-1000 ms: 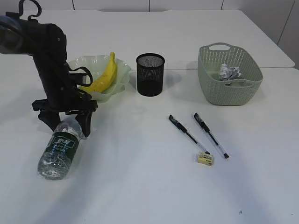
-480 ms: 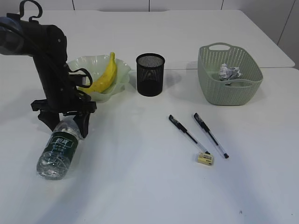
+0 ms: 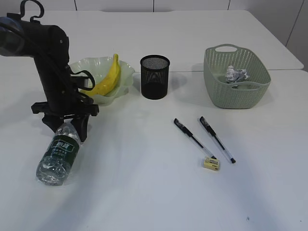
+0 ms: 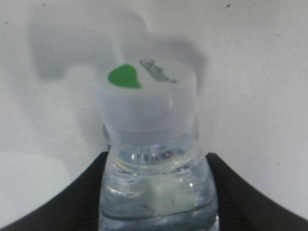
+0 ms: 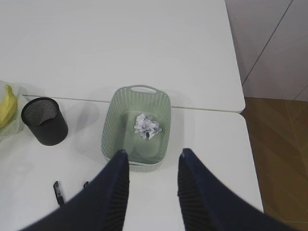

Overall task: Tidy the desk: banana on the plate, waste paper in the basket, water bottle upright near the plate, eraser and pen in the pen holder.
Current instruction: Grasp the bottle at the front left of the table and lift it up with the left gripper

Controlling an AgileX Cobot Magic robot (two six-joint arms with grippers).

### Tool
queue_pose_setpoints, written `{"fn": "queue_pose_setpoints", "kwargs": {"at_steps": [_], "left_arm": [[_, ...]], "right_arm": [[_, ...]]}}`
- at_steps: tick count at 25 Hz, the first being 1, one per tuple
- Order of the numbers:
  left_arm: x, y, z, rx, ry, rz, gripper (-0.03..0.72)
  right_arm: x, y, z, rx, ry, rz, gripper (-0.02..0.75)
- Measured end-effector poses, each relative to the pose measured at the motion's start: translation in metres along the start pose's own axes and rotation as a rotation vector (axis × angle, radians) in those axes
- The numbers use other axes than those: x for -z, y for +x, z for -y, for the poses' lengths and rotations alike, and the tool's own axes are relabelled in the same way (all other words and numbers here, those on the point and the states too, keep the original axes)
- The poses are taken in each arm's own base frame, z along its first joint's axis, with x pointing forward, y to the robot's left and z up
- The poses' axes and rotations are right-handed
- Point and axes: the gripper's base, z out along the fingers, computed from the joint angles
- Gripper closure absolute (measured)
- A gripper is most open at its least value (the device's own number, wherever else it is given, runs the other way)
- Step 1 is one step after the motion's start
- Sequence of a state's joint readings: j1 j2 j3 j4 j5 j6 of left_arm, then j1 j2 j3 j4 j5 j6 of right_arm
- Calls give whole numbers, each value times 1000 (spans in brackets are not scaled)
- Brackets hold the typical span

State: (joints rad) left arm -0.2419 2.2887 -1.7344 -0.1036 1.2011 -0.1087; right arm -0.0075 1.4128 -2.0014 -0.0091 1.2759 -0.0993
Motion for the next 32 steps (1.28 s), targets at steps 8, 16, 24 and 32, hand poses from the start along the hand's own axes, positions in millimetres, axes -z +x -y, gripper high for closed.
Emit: {"fn": "queue_pose_setpoints", "kwargs": {"at_steps": [8, 16, 24, 32], "left_arm": [[0, -1, -3, -11, -30, 13, 305], [1, -2, -4, -14, -42, 25, 308], [1, -3, -4, -16, -47, 30, 308], [1, -3, -4, -17, -49, 31, 308]], "right_arm": [[0, 0, 0, 0, 0, 0, 477], [0, 0, 0, 0, 0, 0, 477], [0, 0, 0, 0, 0, 0, 477], [0, 0, 0, 0, 0, 0, 477]]}}
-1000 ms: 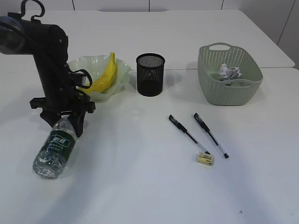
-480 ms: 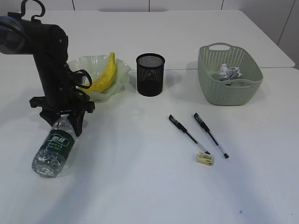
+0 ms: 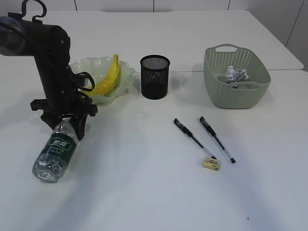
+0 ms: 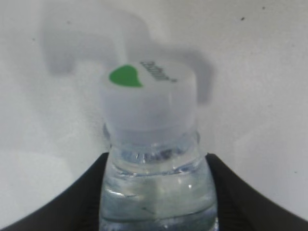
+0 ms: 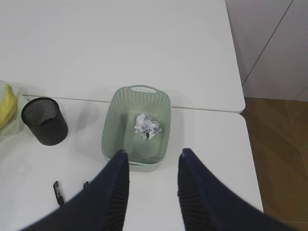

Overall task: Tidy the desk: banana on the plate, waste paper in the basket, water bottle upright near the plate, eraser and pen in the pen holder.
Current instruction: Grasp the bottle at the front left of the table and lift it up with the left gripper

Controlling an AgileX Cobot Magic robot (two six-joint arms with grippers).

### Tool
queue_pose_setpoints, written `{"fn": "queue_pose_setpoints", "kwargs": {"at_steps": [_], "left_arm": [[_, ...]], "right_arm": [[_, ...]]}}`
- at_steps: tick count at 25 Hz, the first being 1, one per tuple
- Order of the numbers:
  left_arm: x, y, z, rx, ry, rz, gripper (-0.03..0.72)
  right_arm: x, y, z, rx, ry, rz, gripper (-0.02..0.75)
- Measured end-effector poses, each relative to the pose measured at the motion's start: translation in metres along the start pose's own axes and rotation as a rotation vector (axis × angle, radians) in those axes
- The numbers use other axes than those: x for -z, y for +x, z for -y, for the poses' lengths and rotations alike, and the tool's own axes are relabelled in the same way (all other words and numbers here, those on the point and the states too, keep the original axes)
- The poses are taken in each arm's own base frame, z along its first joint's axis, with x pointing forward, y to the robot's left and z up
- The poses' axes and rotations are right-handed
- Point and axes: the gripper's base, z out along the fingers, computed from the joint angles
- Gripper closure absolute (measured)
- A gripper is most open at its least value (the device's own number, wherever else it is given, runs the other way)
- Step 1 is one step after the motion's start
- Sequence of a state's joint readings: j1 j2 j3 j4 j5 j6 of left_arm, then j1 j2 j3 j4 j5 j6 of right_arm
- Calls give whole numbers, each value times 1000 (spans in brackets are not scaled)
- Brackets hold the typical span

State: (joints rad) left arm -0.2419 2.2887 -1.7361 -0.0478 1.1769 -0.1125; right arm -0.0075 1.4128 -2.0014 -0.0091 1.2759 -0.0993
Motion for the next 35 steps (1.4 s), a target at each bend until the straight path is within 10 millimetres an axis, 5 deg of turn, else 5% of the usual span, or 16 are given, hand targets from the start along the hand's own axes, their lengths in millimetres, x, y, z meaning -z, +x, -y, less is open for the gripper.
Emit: {"fn": "queue_pose_setpoints", "kwargs": {"at_steps": [18, 35], "left_arm": [[0, -2, -3, -16, -36, 19, 314], [44, -10, -2, -28, -21, 263, 314]], "right_arm": [[0, 0, 0, 0, 0, 0, 477], [0, 0, -1, -2, -9, 1, 477]]}}
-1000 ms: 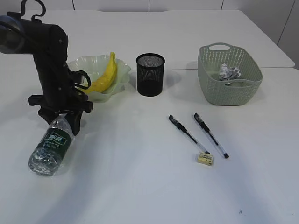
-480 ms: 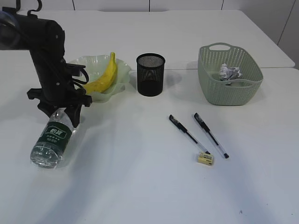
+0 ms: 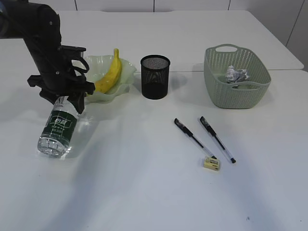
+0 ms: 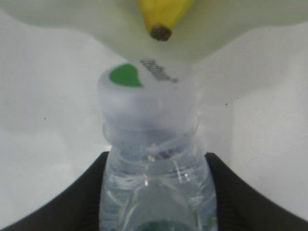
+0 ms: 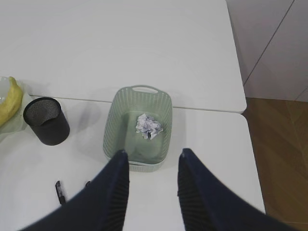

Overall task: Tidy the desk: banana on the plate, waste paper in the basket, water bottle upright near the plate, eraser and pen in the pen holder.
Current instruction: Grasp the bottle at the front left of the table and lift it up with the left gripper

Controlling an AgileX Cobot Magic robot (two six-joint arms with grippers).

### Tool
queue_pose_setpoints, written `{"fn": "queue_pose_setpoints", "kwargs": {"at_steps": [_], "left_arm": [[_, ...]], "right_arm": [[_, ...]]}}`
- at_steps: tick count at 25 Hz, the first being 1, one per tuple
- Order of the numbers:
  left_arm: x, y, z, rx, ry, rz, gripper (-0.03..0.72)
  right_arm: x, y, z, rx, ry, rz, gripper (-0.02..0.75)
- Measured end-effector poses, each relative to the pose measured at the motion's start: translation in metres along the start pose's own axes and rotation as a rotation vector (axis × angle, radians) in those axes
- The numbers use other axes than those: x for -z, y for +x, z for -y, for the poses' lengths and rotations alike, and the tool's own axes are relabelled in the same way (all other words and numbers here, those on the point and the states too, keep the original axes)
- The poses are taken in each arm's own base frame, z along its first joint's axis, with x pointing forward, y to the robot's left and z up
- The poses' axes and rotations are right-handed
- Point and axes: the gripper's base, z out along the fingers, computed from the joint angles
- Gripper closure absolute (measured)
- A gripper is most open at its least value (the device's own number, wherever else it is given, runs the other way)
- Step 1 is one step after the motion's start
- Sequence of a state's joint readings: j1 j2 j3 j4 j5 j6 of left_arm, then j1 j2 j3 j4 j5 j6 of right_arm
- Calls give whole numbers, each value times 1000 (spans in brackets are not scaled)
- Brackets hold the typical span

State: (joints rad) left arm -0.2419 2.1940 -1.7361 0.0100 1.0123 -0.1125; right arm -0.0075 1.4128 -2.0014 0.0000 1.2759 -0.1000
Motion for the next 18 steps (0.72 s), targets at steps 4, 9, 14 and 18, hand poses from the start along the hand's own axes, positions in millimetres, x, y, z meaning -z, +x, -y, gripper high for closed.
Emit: {"fn": "queue_pose_setpoints", "kwargs": {"at_steps": [4, 9, 14, 18], "left_arm": [[0, 0, 0, 1, 0, -2, 314], [-3, 5, 0, 2, -1, -35, 314], [-21, 25, -1, 17, 7, -119, 314], [-20, 41, -2, 24, 12, -140, 314]], "right_arm": [[0, 0, -1, -5, -15, 1, 477], [0, 0, -2, -6, -20, 2, 477], [0, 0, -2, -6, -21, 2, 477], [0, 0, -2, -6, -21, 2, 477]]}}
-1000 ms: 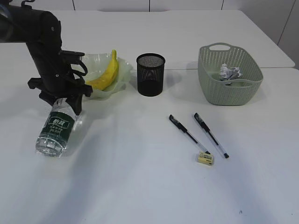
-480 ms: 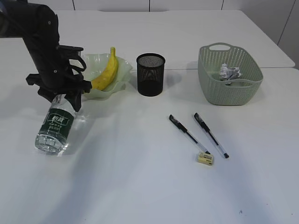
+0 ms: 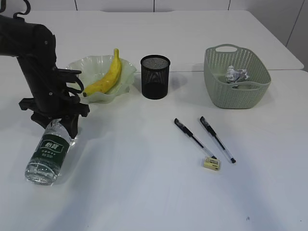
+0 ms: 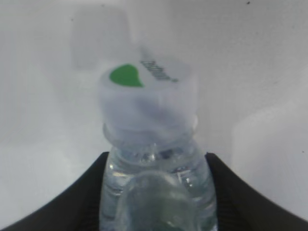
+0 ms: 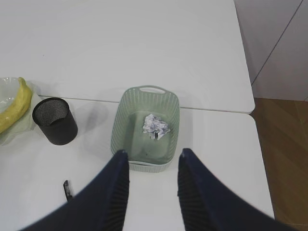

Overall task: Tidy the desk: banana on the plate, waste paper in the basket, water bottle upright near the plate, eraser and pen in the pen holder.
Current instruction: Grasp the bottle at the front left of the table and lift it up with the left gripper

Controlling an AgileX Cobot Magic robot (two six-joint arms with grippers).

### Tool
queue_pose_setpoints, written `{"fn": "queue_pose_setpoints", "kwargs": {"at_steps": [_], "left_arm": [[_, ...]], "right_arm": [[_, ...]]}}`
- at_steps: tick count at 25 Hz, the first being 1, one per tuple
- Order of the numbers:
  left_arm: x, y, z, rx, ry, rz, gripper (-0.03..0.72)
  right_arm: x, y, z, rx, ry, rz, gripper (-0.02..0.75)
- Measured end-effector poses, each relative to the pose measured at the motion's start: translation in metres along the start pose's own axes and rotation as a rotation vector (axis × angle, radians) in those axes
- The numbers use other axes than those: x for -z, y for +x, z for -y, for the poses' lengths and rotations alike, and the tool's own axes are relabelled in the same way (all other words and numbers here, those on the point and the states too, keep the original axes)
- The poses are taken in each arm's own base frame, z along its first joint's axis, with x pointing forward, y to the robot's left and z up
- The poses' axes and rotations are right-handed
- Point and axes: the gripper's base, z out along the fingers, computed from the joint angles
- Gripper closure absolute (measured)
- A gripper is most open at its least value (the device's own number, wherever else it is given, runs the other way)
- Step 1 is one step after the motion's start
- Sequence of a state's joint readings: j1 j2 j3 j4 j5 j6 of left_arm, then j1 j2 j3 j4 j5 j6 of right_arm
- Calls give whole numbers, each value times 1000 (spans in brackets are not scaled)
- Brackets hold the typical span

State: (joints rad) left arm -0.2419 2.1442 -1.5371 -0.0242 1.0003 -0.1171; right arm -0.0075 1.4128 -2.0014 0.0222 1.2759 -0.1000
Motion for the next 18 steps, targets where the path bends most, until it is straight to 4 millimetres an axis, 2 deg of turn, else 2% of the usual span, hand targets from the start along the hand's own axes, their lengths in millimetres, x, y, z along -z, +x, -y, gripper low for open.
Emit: {"fn": "queue_pose_setpoints", "kwargs": {"at_steps": [6, 13, 18], "left_arm": [[20, 8, -1, 0, 8, 63, 314], [59, 16, -1, -3, 17, 150, 314], [82, 32, -3, 5, 29, 239, 314]], "right_arm": [[0, 0, 0, -1, -2, 0, 477], [0, 0, -1, -2, -8, 1, 477], [0, 0, -1, -3, -10, 1, 477]]}}
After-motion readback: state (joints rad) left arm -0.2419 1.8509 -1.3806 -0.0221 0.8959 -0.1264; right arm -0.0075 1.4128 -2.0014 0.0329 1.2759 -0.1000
